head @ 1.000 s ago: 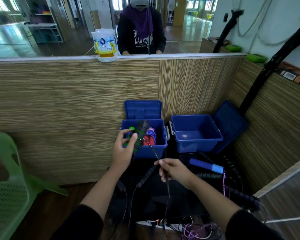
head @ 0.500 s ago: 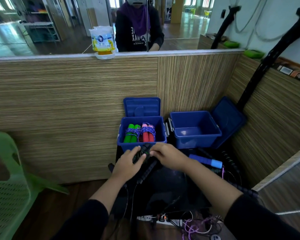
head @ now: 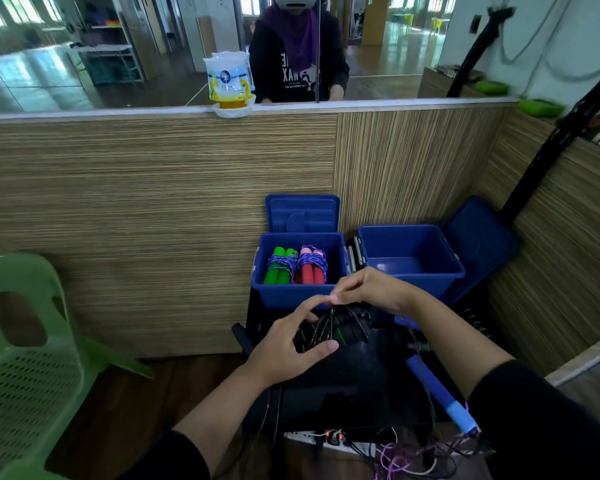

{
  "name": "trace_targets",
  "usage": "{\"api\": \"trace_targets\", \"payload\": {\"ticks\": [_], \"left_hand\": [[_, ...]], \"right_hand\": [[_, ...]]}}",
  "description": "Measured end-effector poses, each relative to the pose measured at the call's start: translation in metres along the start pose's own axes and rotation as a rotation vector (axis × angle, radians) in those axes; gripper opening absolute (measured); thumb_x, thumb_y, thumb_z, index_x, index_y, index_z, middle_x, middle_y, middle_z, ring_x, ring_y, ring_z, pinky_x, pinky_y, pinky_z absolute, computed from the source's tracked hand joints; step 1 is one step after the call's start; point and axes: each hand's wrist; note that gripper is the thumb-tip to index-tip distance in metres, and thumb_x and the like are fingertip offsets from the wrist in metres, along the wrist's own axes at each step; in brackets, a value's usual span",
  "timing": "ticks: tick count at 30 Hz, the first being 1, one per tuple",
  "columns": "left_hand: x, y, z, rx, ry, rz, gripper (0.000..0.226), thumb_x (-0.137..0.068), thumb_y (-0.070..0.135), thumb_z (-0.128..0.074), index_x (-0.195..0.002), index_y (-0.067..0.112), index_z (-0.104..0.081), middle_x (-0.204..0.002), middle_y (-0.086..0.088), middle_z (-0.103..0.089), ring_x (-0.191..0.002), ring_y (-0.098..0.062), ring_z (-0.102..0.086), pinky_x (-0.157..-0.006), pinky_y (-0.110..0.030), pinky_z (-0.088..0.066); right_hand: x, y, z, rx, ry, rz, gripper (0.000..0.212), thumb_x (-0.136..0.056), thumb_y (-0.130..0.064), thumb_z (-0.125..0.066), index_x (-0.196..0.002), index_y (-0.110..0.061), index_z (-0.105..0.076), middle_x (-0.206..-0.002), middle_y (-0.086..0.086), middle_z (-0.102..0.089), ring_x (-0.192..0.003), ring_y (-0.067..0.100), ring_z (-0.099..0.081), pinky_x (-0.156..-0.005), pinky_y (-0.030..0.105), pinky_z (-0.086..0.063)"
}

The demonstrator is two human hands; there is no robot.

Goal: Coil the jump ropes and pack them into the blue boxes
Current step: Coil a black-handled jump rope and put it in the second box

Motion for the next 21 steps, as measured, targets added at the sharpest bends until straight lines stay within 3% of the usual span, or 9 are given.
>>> {"api": "trace_targets", "payload": {"ticks": [3,6,8,10,12,15,18,21], "left_hand": [[-0.002,0.005,0.004,0.033,0.040,-0.055,0.059,-0.084,0.057,-0.058,-0.136,0.058,-0.031,-0.118,0.020,-0.057,-0.116,-0.002,-0.052,-0.093,-0.008,-0.036],[-0.003,0.006,0.007,0.087,0.097,-0.081,0.052,-0.089,0.046,-0.057,-0.137,0.052,-0.037,-0.110,0.017,-0.062,-0.111,-0.009,-0.056,-0.090,-0.007,-0.038],[-0.004,0.010,0.007,0.164,0.167,-0.082,0.048,-0.093,0.036,-0.057,-0.138,0.042,-0.042,-0.107,0.019,-0.063,-0.108,-0.006,-0.057,-0.087,-0.005,-0.037],[-0.009,0.010,0.008,0.239,0.265,-0.063,0.046,-0.094,0.029,-0.054,-0.138,0.034,-0.042,-0.108,0.018,-0.065,-0.103,-0.001,-0.059,-0.084,-0.005,-0.040],[-0.018,0.000,0.012,0.284,0.398,-0.025,0.045,-0.095,0.035,-0.051,-0.139,0.037,-0.041,-0.122,0.017,-0.061,-0.110,0.000,-0.058,-0.089,-0.010,-0.042],[-0.036,-0.024,0.024,0.232,0.548,0.095,0.050,-0.096,0.047,-0.046,-0.144,0.047,-0.032,-0.148,0.018,-0.040,-0.134,-0.006,-0.042,-0.106,-0.024,-0.035],[-0.045,-0.049,0.035,0.208,0.612,0.204,0.042,-0.099,0.039,-0.044,-0.140,0.045,-0.035,-0.145,0.018,-0.041,-0.135,-0.007,-0.040,-0.109,-0.024,-0.031],[-0.045,-0.065,0.037,0.133,0.560,0.264,0.039,-0.093,0.051,-0.043,-0.132,0.047,-0.043,-0.133,0.012,-0.054,-0.122,-0.009,-0.051,-0.103,-0.031,-0.039]], "right_hand": [[-0.001,0.008,-0.003,-0.215,0.052,-0.026,0.025,-0.074,-0.030,-0.071,-0.091,-0.012,-0.075,-0.094,0.003,-0.073,-0.096,0.013,-0.065,-0.091,0.028,-0.044],[-0.002,0.019,-0.005,-0.416,0.054,-0.085,0.031,-0.088,-0.024,-0.060,-0.107,-0.002,-0.069,-0.104,0.014,-0.070,-0.100,0.025,-0.063,-0.093,0.036,-0.048],[-0.003,0.028,-0.013,-0.499,0.042,-0.095,0.026,-0.096,-0.015,-0.049,-0.108,0.002,-0.064,-0.100,0.021,-0.066,-0.089,0.030,-0.061,-0.085,0.036,-0.049],[-0.002,0.036,-0.025,-0.522,0.048,-0.130,0.018,-0.097,-0.013,-0.047,-0.102,-0.005,-0.062,-0.081,0.012,-0.062,-0.069,0.021,-0.057,-0.069,0.027,-0.051],[0.000,0.045,-0.037,-0.458,0.036,-0.171,0.020,-0.097,-0.019,-0.049,-0.105,-0.008,-0.064,-0.065,0.003,-0.054,-0.053,0.013,-0.053,-0.060,0.024,-0.052],[0.002,0.055,-0.052,-0.327,0.050,-0.171,0.021,-0.098,-0.020,-0.047,-0.103,-0.005,-0.061,-0.060,0.000,-0.045,-0.045,0.011,-0.043,-0.053,0.024,-0.050],[0.005,0.058,-0.065,-0.118,0.111,-0.094,0.016,-0.099,-0.017,-0.045,-0.094,-0.009,-0.058,-0.058,0.000,-0.044,-0.041,0.007,-0.038,-0.047,0.024,-0.043],[0.008,0.049,-0.071,0.216,0.106,-0.016,0.017,-0.097,-0.027,-0.047,-0.084,-0.022,-0.057,-0.057,-0.008,-0.048,-0.050,0.006,-0.045,-0.056,0.025,-0.041]]}}
Point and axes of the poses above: each hand's wrist, its own x-axis away from the middle knuckle, its own z-axis out of the back of the hand, y = z × x
